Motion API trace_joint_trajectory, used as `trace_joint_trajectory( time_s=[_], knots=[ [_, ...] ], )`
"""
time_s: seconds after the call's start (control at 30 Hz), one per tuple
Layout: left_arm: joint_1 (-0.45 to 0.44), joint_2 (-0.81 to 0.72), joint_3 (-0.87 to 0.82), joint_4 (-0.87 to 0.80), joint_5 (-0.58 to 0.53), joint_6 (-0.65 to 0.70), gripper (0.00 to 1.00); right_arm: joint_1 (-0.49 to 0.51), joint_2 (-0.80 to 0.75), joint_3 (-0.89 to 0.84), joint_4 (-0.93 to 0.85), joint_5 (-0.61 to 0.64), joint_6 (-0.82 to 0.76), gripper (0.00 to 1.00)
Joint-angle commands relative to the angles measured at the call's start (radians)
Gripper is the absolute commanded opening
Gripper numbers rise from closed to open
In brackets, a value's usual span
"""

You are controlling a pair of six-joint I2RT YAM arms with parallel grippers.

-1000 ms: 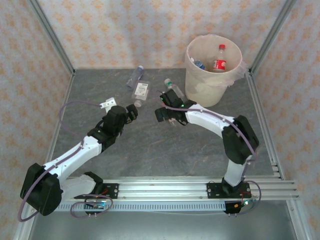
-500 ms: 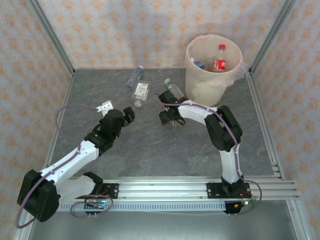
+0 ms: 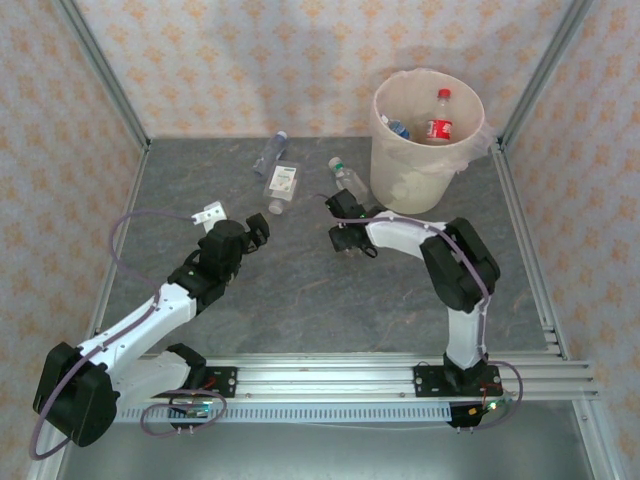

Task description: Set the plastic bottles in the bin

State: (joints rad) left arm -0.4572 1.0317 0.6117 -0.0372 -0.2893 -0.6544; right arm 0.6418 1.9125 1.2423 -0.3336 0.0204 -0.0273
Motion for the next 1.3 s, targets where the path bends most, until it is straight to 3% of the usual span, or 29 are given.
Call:
trace_joint_trajectory(
  time_s=[0.0,0.3,0.63,0.97,1.27],
  knots=[
    [0.006,-0.002,-0.018,0.023,-0.031,0.011,1.0,-0.004,-0.14,-0.056,0.115,0.035,-0.024,0.52],
    [0.006,0.003,-0.023,0.035,-0.03,0.004,1.0,-0.004,-0.386,-0.199,0.311,0.044,-0.074,0.47],
    [0.006,0.051,0.0,0.048,0.001,0.005,1.0,-0.042,-0.557,-0.146,0.373,-0.056,-0.068,0.46],
    [0.007,0.065,0.013,0.037,-0.011,-0.026,1.0,-0.153,-0.597,-0.021,0.431,-0.139,-0.085,0.44],
    [0.007,0.044,0.007,0.02,-0.034,-0.038,1.0,-0.356,-0.506,0.173,0.297,-0.15,-0.04,0.42]
  ],
)
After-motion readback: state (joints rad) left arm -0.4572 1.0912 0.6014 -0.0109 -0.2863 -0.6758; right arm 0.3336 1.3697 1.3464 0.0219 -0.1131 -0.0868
